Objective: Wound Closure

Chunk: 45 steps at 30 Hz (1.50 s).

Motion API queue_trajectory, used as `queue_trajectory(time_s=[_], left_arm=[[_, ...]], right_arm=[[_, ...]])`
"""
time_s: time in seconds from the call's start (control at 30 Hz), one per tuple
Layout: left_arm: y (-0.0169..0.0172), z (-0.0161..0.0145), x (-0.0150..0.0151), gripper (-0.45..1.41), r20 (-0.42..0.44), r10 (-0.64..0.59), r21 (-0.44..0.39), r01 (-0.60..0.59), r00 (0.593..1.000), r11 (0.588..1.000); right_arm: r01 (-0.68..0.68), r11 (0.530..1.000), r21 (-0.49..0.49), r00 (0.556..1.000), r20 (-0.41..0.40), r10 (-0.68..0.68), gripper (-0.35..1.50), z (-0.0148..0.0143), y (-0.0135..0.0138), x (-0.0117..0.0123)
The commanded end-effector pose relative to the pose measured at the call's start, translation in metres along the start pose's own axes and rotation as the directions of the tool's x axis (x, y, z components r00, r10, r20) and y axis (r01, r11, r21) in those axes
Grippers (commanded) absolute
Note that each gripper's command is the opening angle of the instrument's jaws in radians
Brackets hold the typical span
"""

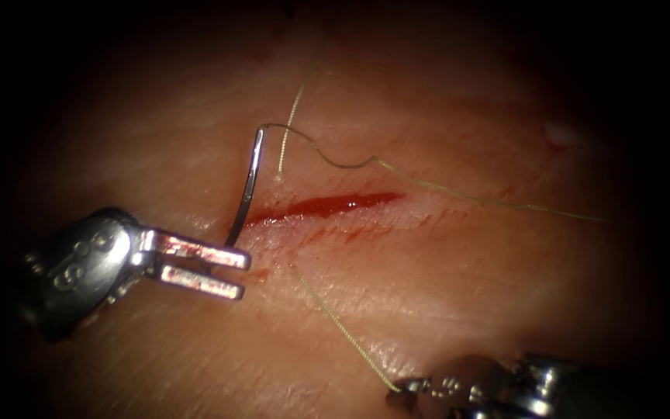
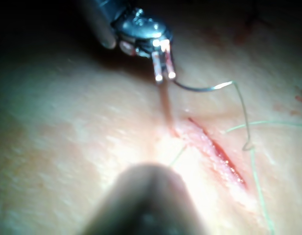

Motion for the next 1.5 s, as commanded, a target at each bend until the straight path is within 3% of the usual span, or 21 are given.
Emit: queue_trajectory(time_s=[0.03, 0.73, 0.9, 0.93, 0.97, 1.0, 1.07, 1.13, 1.27, 1.5], left_arm=[[-0.0004, 0.0002, -0.0006, -0.45, -0.001, 0.002, -0.001, -0.002, 1.0, 1.0], [-0.0004, 0.0002, -0.0006, -0.45, -0.001, 0.002, -0.001, -0.002, 1.0, 1.0], [-0.0004, 0.0002, -0.0006, -0.45, 0.0, 0.001, 0.002, -0.001, 1.0, 1.0], [-0.0004, 0.0002, -0.0006, -0.45, 0.0, 0.002, 0.002, -0.002, 1.0, 1.0], [-0.0004, 0.0002, -0.0006, -0.45, 0.0, 0.002, 0.002, -0.002, 1.0, 1.0], [-0.0004, 0.0002, -0.0006, -0.45, 0.0, 0.002, 0.002, -0.002, 1.0, 1.0], [-0.0004, 0.0002, -0.0006, -0.45, 0.0, 0.002, 0.002, -0.002, 1.0, 1.0], [-0.0004, 0.0002, -0.0006, -0.45, 0.0, 0.002, 0.001, -0.002, 1.0, 1.0], [-0.0004, 0.0002, -0.0006, -0.45, 0.0, 0.002, 0.001, -0.002, 1.0, 1.0], [-0.0005, 0.0003, -0.0007, -0.45, 0.001, 0.002, 0.002, -0.002, 1.0, 1.0]], right_arm=[[-0.004, 1.0, 0.003, 1.0, 0.0, 0.004, -0.35, 0.0004, -0.0001, -0.0003], [-0.039, 0.999, 0.029, 0.999, 0.026, 0.039, -0.35, -0.0019, -0.0014, -0.0067], [-0.04, 0.999, 0.034, 0.999, 0.036, 0.038, -0.35, -0.0022, -0.0015, -0.0072], [-0.041, 0.998, 0.037, 0.998, 0.039, 0.039, 0.05, -0.0024, -0.0016, -0.0072], [-0.027, 1.0, -0.002, 0.999, 0.04, 0.027, 1.11, -0.003, -0.0013, -0.0069], [-0.027, 1.0, -0.002, 0.999, 0.04, 0.027, 1.11, -0.003, -0.0013, -0.0069], [-0.026, 0.997, -0.068, 0.999, 0.037, 0.028, 1.43, -0.0043, -0.0008, -0.0062], [-0.031, 0.994, -0.103, 0.999, 0.032, 0.035, 1.47, -0.0057, -0.0003, -0.0054], [-0.035, 0.996, -0.082, 0.999, -0.027, 0.033, 1.47, -0.0095, 0.0011, -0.0035], [-0.013, 0.992, -0.128, 0.996, -0.084, 0.002, 1.35, -0.015, 0.0047, 0.001]])
